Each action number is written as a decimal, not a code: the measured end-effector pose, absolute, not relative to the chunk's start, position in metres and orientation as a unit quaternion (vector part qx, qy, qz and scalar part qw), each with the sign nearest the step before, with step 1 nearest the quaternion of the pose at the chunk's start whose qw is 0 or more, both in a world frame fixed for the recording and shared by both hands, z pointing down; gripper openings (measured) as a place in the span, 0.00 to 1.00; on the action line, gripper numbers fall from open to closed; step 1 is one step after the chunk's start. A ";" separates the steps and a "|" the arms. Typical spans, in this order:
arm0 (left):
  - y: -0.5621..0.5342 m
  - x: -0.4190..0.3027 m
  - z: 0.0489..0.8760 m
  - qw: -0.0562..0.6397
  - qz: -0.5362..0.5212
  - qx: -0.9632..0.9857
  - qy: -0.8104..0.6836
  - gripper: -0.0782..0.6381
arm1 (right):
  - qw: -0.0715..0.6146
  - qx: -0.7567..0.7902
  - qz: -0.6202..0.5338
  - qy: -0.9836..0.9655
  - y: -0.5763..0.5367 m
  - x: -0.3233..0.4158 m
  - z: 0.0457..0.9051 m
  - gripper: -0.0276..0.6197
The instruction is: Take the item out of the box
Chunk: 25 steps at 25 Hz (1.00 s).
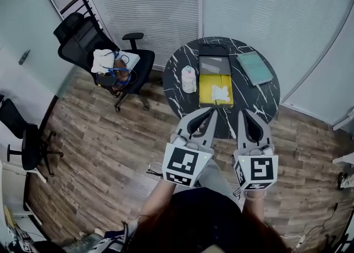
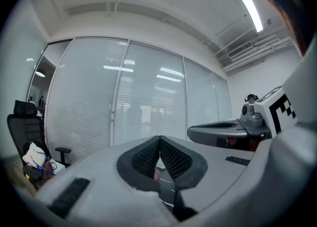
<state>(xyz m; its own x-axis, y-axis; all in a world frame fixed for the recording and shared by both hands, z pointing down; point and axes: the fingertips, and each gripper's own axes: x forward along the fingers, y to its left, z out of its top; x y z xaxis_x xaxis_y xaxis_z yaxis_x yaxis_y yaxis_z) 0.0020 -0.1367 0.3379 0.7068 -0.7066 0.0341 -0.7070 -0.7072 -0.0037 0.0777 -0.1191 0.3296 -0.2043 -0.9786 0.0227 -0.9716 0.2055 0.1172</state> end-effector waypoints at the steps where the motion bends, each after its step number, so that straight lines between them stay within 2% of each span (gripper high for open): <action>1: -0.141 0.003 0.338 0.005 0.017 0.923 -0.384 0.15 | 0.047 0.629 -0.038 -0.775 -0.124 0.080 0.330 0.08; 25: -0.241 0.027 0.349 0.021 0.025 0.906 -0.422 0.15 | 0.115 0.573 -0.012 -0.811 -0.237 0.108 0.375 0.08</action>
